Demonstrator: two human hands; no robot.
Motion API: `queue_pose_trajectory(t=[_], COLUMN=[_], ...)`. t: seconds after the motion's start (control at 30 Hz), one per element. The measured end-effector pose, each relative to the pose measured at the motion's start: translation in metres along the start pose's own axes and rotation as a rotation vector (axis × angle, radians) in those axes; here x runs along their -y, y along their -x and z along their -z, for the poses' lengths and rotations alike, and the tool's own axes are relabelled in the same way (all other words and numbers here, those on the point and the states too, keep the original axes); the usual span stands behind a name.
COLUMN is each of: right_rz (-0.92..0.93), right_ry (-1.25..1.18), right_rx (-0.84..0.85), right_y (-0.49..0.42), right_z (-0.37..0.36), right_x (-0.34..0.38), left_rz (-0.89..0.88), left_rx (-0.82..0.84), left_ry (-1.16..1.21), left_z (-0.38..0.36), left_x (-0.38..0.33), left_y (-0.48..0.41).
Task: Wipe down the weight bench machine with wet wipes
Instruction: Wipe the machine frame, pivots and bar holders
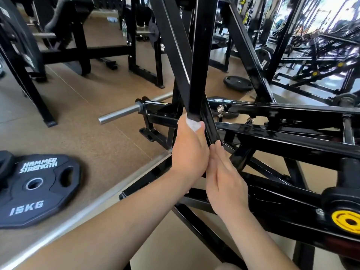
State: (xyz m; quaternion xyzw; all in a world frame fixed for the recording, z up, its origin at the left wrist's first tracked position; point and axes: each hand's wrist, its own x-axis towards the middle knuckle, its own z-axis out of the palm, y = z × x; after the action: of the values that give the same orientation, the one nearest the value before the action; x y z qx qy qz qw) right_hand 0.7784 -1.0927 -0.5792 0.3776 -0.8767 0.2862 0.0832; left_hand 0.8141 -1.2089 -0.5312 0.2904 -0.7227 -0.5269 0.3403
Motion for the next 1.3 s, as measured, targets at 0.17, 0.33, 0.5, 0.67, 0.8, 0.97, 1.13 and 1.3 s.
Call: queue_pose_trajectory(t=[0.17, 0.33, 0.5, 0.67, 0.8, 0.97, 1.13, 1.3], right_rz=[-0.048, -0.037, -0.066, -0.16, -0.164, -0.062, -0.022, -0.008], right_ry=[-0.063, 0.048, 0.09, -0.249, -0.42, -0.443, -0.457, -0.493], right_rx=[0.034, 0.142, 0.24, 0.001, -0.044, -0.116, -0.177, -0.179], right_y=[-0.004, -0.01, -0.041, -0.101, -0.125, -0.14, -0.144, -0.14], right_z=[0.012, 0.029, 0.07, 0.101, 0.103, 0.125, 0.148, 0.153], right_x=[0.007, 0.019, 0.043, 0.054, 0.074, 0.107, 0.124, 0.129], left_rz=[-0.201, -0.055, -0.232, -0.279, -0.198, -0.252, -0.342, -0.229], left_rx=[-0.046, 0.148, 0.031, 0.14, 0.194, 0.156, 0.233, 0.369], left_ry=[-0.083, -0.097, -0.04, -0.093, -0.198, -0.311, -0.112, -0.138], left_z=[0.002, 0.017, 0.028, 0.042, 0.051, 0.074, 0.082, 0.074], left_x=[-0.002, 0.017, -0.052, -0.07, -0.051, -0.122, -0.148, -0.105], left_y=[0.001, 0.001, -0.038, -0.032, -0.02, -0.057, -0.088, -0.056])
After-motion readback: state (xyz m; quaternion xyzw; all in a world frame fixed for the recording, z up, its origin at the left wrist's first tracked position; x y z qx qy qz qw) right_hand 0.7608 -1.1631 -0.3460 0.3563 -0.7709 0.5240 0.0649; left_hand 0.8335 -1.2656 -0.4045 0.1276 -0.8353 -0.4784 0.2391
